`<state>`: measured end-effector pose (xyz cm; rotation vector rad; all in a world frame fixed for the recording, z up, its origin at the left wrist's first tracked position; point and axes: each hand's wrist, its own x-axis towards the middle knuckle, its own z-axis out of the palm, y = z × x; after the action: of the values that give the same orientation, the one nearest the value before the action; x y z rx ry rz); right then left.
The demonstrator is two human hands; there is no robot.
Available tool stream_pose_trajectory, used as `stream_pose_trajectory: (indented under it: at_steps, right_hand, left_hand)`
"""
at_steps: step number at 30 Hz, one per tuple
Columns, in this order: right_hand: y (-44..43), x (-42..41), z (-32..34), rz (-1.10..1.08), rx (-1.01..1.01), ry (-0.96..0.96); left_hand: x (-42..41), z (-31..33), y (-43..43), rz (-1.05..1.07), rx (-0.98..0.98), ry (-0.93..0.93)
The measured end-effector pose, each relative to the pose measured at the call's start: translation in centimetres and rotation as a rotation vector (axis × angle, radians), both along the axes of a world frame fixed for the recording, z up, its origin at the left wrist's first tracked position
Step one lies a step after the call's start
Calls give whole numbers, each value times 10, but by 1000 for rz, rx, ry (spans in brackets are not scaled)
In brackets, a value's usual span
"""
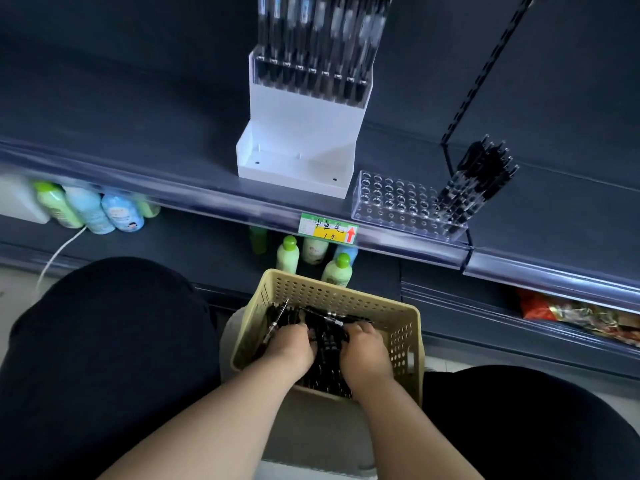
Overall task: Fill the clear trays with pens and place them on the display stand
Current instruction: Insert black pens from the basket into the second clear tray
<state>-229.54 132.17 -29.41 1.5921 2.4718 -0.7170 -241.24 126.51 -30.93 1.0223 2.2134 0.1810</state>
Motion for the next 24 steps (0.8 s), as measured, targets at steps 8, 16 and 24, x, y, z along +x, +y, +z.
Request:
stream_pose_trajectory:
  at_steps: [8,16,24]
  right_hand:
    - [24,-13,-26,7,22,-108]
    - [34,-18,-35,27,35,-218]
    - [21,-10,-23,78,26,-110]
  left_hand:
    - [7,-24,23,39,-142,56]
    - [11,-23,22,6,-179,115]
    - [16,-10,1,138,-137,-6]
